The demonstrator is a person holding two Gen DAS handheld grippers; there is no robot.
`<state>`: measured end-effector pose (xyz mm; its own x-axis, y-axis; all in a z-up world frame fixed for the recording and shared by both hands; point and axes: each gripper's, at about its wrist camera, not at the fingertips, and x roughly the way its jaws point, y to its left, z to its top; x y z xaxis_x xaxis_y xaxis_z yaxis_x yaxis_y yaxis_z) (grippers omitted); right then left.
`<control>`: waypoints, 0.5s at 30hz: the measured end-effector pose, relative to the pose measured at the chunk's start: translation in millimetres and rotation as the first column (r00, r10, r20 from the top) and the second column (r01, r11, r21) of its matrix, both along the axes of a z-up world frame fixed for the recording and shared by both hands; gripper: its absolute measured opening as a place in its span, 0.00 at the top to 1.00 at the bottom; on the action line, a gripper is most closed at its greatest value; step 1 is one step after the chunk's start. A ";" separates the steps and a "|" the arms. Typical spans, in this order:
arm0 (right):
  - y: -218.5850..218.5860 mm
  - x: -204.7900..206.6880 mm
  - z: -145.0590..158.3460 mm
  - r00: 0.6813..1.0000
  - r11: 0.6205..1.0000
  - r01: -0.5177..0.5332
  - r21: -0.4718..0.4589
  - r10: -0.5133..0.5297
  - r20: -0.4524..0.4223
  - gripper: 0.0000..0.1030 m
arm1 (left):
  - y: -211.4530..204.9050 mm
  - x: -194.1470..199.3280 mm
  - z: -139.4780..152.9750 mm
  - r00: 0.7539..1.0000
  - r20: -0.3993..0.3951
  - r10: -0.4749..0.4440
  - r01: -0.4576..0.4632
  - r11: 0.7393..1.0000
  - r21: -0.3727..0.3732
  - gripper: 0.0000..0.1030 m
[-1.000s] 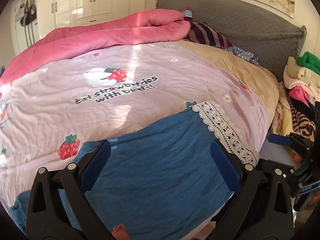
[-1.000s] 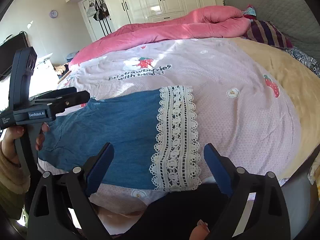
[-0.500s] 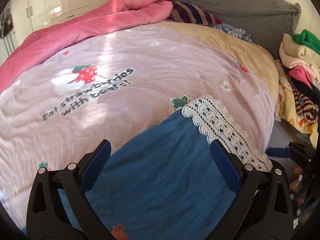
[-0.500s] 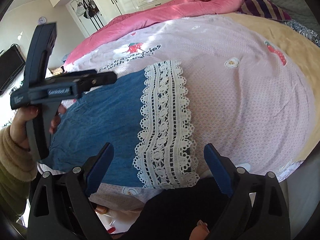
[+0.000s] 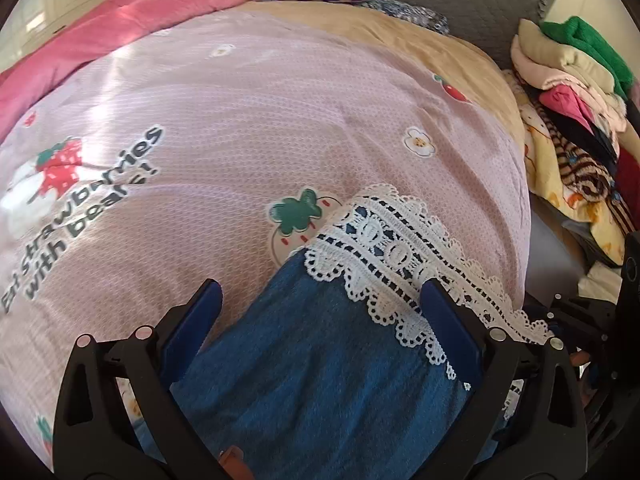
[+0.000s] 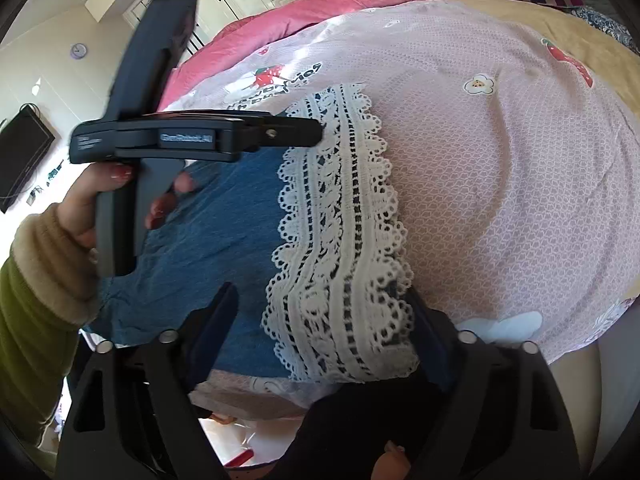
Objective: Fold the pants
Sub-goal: 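Grasp the lace trim with the right gripper while the left gripper grasps the denim beside it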
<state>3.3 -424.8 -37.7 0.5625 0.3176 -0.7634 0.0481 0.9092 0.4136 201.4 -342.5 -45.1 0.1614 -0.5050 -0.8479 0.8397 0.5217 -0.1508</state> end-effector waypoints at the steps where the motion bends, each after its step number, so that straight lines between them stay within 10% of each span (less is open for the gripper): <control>1: -1.9 -2.4 0.3 1.000 1.000 0.003 0.012 -0.003 0.001 0.31 | -1.3 0.6 -1.4 1.000 -0.011 -0.015 0.015 1.000 -0.003 0.10; 15: -7.5 -6.8 -2.2 0.999 0.993 0.043 0.114 -0.041 -0.013 0.67 | -8.6 -7.6 -8.2 0.991 -0.078 -0.109 0.106 0.993 -0.043 0.59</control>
